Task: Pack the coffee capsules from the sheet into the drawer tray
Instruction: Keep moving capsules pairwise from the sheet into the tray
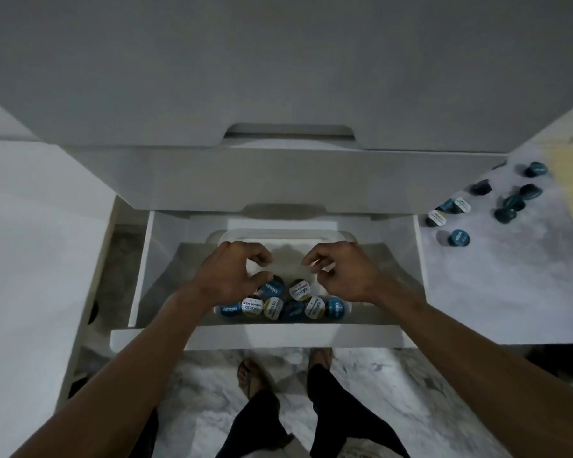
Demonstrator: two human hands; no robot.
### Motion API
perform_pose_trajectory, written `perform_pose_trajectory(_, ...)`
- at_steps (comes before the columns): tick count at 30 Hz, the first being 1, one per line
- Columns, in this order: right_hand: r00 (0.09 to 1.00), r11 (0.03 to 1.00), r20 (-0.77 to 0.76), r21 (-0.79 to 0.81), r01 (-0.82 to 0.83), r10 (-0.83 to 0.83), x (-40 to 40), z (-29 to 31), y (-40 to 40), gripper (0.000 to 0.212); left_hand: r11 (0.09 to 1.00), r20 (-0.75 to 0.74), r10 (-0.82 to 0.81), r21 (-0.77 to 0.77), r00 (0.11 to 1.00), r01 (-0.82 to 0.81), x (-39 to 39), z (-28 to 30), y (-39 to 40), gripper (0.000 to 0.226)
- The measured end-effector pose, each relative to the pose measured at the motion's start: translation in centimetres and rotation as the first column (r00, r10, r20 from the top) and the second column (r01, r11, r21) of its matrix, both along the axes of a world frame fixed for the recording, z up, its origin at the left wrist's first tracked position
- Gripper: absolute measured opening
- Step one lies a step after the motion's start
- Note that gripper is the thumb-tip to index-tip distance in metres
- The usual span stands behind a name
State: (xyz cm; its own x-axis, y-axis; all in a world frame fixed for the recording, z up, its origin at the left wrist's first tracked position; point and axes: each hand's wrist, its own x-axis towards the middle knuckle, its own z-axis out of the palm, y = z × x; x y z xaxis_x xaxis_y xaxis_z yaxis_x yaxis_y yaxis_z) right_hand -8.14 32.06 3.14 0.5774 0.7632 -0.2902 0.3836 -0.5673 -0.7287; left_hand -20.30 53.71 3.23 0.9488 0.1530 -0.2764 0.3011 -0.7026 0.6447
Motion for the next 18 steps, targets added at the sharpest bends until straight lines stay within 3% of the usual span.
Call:
perform_pose_trajectory(5, 0.988, 0.984, 0.036, 0.108, 0.144, -0.148, -0.8, 2.5, -1.0, 0.029, 0.998, 0.095, -0.069, -0.001, 0.993, 0.069, 0.8, 3.0, -0.5, 0.024)
perform_pose_trajectory(9, 0.961, 0.937, -0.042, 0.214, 0.277, -0.275, -1.4, 4.6, -2.4, 0.035, 0.998, 0.158, 0.003, -0.066, 0.987, 0.007, 2.3, 6.0, -2.8, 0.027)
perform_pose_trajectory(18, 0.895, 0.812, -0.080, 0.391, 0.432, -0.438, -0.2, 9.9, -13.5, 0.038, 0.993, 0.317, 0.074, -0.114, 0.945, -0.040, 5.9, 11.3, -15.1, 0.024)
